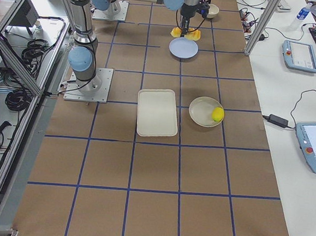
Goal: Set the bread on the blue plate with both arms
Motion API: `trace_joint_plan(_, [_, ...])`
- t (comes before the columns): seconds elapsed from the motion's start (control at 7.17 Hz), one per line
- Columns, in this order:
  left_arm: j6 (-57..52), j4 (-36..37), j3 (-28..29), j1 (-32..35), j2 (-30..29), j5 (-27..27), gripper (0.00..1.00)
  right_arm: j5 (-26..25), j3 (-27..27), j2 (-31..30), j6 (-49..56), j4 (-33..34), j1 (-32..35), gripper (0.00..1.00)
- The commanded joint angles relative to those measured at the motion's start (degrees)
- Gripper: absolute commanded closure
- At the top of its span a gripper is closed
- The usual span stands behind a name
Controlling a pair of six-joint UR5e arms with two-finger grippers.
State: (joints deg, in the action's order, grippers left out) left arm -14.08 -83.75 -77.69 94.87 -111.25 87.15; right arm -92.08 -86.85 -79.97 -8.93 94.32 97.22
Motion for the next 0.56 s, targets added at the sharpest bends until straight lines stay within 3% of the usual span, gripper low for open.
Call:
trace_joint_plan(0.0, [0.11,-9.11,4.64,0.05,2.44,5.75,0.0,-0.29,-0.07,5.68,-6.95,7.51,5.5,0.95])
trace_joint_plan(0.42, [0.37,-14.42,2.72,-1.95,6.04,5.06,0.0,-0.29,0.19,13.94,-11.0,18.15,8.15,0.95])
